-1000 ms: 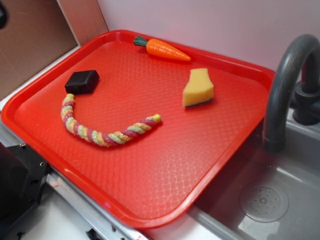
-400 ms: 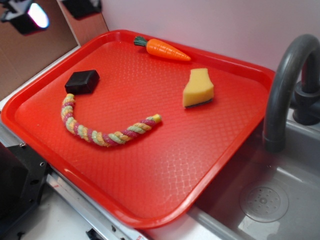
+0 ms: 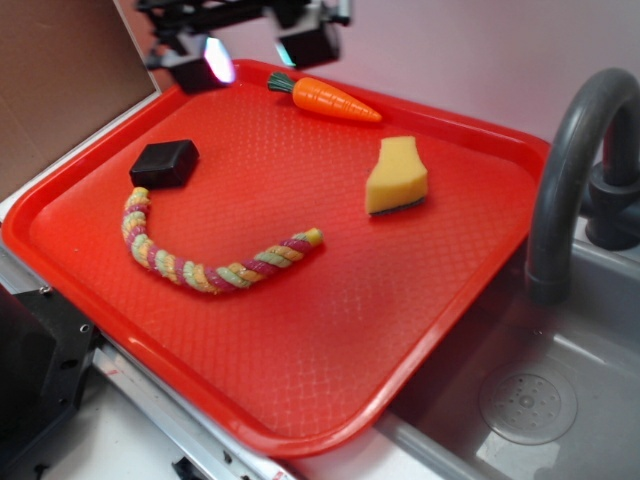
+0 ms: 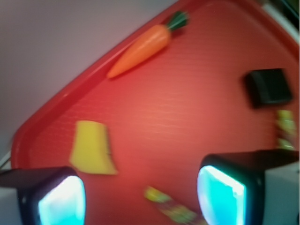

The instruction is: Grab the green sponge.

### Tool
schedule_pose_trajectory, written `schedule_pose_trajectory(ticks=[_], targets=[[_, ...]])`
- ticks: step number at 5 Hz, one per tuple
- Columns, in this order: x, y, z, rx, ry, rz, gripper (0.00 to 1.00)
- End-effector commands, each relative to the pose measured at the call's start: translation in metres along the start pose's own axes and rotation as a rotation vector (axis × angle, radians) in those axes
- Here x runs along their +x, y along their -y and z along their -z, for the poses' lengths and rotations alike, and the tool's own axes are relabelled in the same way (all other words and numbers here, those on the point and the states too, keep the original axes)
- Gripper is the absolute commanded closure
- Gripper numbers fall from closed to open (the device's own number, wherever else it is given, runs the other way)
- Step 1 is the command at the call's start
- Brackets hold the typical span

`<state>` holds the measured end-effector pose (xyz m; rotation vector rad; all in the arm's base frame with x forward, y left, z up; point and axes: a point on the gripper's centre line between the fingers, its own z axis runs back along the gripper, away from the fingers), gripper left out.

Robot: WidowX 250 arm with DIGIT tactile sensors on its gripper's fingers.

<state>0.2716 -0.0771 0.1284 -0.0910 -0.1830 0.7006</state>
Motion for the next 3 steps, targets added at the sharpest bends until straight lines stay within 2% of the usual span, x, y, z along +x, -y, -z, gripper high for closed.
schedule_pose_trajectory(ticks=[1, 3], targets=[[0.027, 0.025, 0.03, -0.08, -0.032, -0.039, 0.0], [0.031, 0.034, 0.067, -0.111, -0.158, -0.024, 0.0]])
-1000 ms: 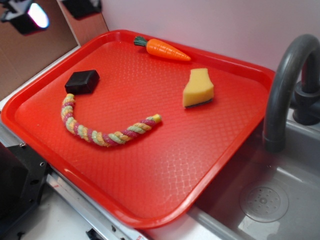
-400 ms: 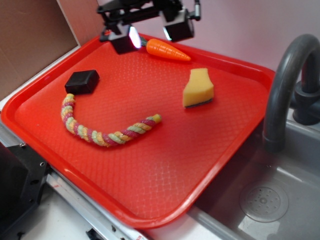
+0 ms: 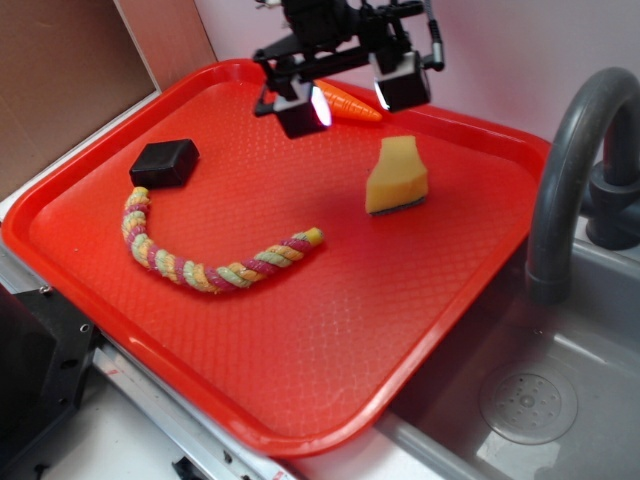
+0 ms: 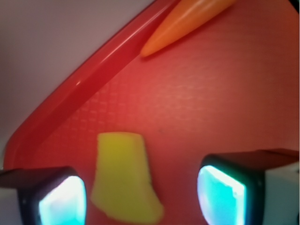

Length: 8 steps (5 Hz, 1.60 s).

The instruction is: Grab the green sponge.

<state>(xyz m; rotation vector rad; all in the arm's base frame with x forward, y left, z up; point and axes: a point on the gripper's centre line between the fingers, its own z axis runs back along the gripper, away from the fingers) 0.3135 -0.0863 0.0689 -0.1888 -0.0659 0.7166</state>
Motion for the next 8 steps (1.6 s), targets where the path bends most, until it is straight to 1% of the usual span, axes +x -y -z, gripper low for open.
schedule_pose_trajectory(ticks=[1, 2, 3, 4, 5, 6, 7, 8], targets=[[0.016, 0.006, 0.015, -0.015, -0.073, 0.046, 0.0], [0.017, 0.005, 0.03, -0.014, -0.095, 0.078, 0.0], [0.015, 0.005, 0.04, -0.003, -0.135, 0.11, 0.0], [0.008, 0.004, 0.043, 0.004, -0.14, 0.117, 1.0], [0.007, 0.003, 0.044, -0.018, -0.163, 0.117, 1.0], [0.007, -0.001, 0.035, -0.025, -0.126, 0.129, 1.0], [-0.007, -0.007, -0.012, -0.097, -0.079, 0.132, 1.0], [-0.008, -0.027, -0.066, -0.165, -0.104, 0.209, 1.0]])
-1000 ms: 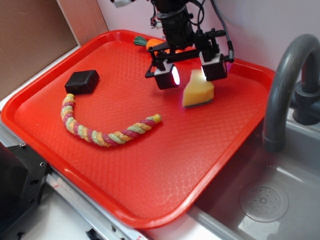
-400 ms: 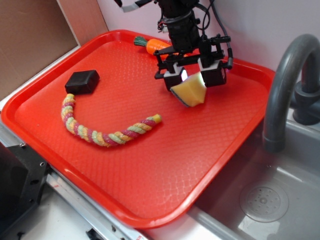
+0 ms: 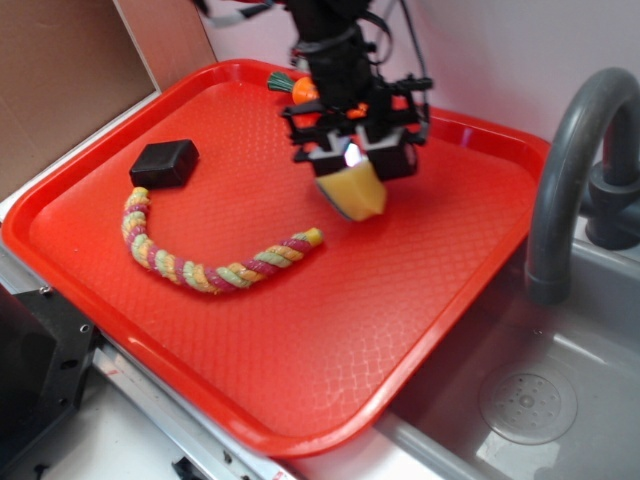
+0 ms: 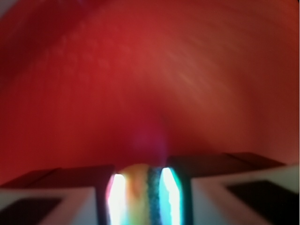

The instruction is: Grab the green sponge.

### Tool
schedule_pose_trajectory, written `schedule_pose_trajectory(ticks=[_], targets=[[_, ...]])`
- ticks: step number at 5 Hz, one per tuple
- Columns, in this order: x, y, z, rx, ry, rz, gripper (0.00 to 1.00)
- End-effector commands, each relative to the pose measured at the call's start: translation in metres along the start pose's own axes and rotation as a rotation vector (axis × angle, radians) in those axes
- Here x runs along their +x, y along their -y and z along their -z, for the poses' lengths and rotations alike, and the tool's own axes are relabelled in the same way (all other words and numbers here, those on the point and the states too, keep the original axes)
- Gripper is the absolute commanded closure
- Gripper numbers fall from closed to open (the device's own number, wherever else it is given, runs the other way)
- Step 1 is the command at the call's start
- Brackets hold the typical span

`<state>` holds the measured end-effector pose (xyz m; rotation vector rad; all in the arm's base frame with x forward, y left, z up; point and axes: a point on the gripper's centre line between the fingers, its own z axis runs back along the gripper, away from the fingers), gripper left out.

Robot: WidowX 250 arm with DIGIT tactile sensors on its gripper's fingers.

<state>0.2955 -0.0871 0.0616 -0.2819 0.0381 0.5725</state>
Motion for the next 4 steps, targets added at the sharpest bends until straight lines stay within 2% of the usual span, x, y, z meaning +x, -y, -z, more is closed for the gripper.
schedule_pose_trajectory(ticks=[1, 2, 3, 4], targets=[[-0.028, -0.024, -0.126, -0.047, 0.014, 0.183, 1.0], [-0.053, -0.042, -0.165, -0.035, 0.089, 0.256, 1.0], [-0.068, -0.06, -0.187, -0.056, 0.161, 0.24, 1.0], [-0.069, -0.063, -0.192, -0.042, 0.195, 0.205, 1.0]])
